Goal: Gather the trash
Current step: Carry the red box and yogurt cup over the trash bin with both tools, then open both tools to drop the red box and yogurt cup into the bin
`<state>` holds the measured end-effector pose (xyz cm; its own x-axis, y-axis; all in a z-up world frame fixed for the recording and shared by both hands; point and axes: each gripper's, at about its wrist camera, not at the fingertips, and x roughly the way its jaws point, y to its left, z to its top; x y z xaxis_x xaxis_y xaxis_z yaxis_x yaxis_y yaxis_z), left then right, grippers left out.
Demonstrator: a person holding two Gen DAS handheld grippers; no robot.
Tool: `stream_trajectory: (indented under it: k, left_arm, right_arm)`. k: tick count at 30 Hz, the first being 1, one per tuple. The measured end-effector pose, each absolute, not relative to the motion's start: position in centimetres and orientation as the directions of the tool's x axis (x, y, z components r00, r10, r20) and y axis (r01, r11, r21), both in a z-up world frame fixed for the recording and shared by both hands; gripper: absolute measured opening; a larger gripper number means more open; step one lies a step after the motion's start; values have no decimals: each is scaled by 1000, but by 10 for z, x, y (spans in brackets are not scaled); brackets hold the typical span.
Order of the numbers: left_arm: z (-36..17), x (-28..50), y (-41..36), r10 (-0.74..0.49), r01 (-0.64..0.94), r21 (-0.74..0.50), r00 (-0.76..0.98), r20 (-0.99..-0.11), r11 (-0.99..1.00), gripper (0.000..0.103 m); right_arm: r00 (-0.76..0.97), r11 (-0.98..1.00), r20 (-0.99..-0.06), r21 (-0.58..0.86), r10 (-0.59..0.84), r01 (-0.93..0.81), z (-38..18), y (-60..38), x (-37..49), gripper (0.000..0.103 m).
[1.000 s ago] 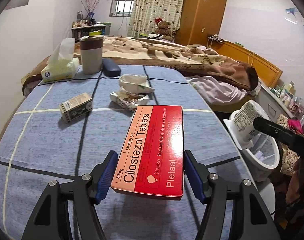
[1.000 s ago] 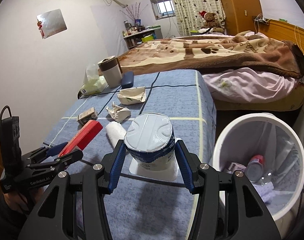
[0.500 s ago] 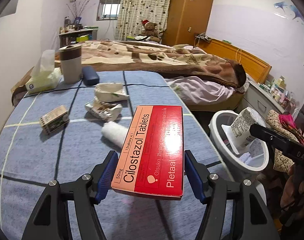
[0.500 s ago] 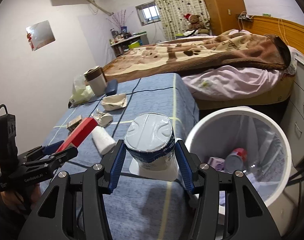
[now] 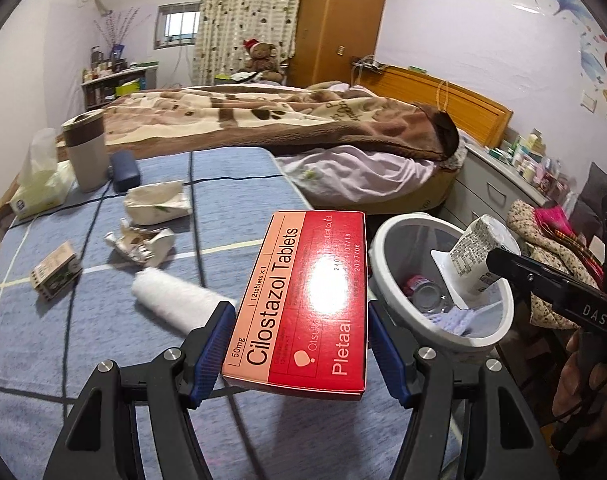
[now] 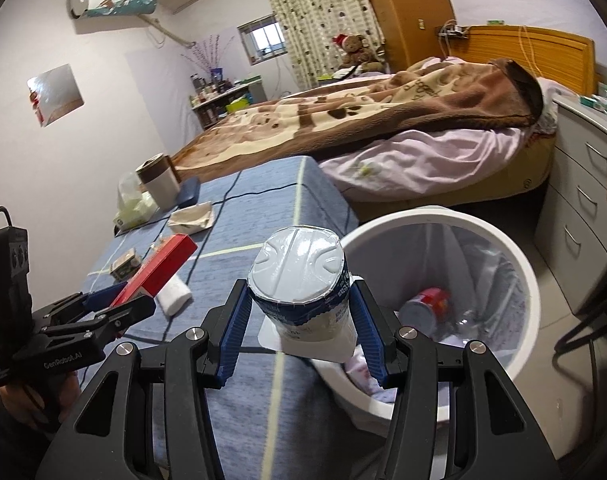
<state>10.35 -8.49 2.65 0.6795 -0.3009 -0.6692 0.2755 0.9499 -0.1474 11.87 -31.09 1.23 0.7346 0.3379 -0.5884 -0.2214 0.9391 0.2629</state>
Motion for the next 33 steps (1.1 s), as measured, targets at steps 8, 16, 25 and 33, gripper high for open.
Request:
stream_trajectory:
  k: [8, 16, 25, 33]
  left_arm:
    - [25, 118, -123, -352, 353, -142, 651, -673, 925, 66]
    - [17, 130, -156, -386, 408, -141, 614, -689, 902, 66]
    - [6, 141, -185, -413, 449, -150, 573, -708, 881, 66]
    - [-3, 151, -205, -425, 476, -152, 542, -725, 866, 66]
  right_arm:
    - [753, 952, -595, 269, 281, -143, 7, -341, 117, 52]
    - [754, 957, -611, 277, 243, -84, 0, -361, 118, 52]
    - [739, 958, -635, 282, 225, -48, -9, -374, 120, 52]
    - [719, 960, -661, 280, 213, -27, -16, -380, 125, 52]
